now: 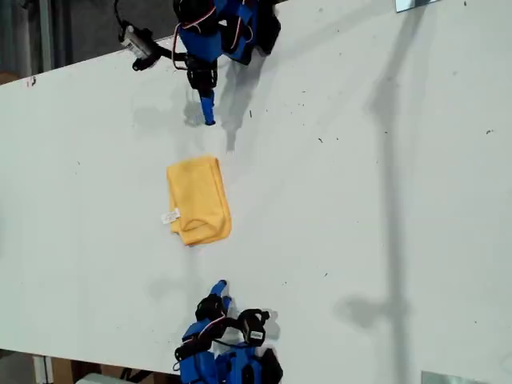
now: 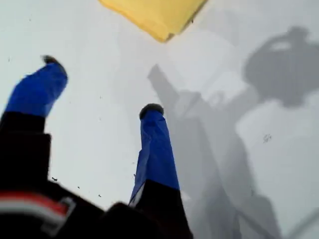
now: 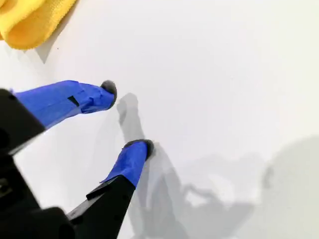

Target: Grasp corners of a square towel and fold twice.

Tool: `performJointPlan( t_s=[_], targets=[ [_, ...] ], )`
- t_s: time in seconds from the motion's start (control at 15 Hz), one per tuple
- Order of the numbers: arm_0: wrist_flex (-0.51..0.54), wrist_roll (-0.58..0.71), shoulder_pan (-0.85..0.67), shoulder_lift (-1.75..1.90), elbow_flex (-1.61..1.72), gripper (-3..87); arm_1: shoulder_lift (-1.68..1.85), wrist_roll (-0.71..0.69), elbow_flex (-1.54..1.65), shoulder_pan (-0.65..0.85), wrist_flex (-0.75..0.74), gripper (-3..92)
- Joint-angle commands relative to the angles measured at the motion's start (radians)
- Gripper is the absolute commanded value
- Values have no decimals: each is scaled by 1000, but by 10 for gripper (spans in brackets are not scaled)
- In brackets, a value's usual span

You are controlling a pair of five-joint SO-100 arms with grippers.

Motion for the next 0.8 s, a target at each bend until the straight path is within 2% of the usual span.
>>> performJointPlan(
  t_s=[0.0,0.07,0.13,0.2,0.27,0.33,0.4,0.53,0.6,0.67,0.73],
  targets=[
    [61,-109,-64,118,57,162,15,75,29,-3,52,49],
    [92,-78,-81,238,104,70,15,104,34,0,101,48],
    [100,20,-75,419,189,-1,14,106,34,-35,103,49],
    [229,32,-83,710,278,-1,14,133,32,-80,107,49],
    [488,20,-124,1132,344,-1,14,133,28,-103,112,49],
    [502,265,-196,1118,284,0,14,133,23,-124,117,49],
    [514,144,-224,1124,333,1,15,186,25,-178,120,50],
    [514,146,-215,1123,334,0,14,393,37,-304,127,50],
    [514,130,-215,1123,334,0,14,449,28,-336,146,0],
    [514,118,-212,1123,334,0,14,469,28,-359,149,4],
    [512,158,-213,1123,334,0,14,469,23,-367,153,28]
  ],
)
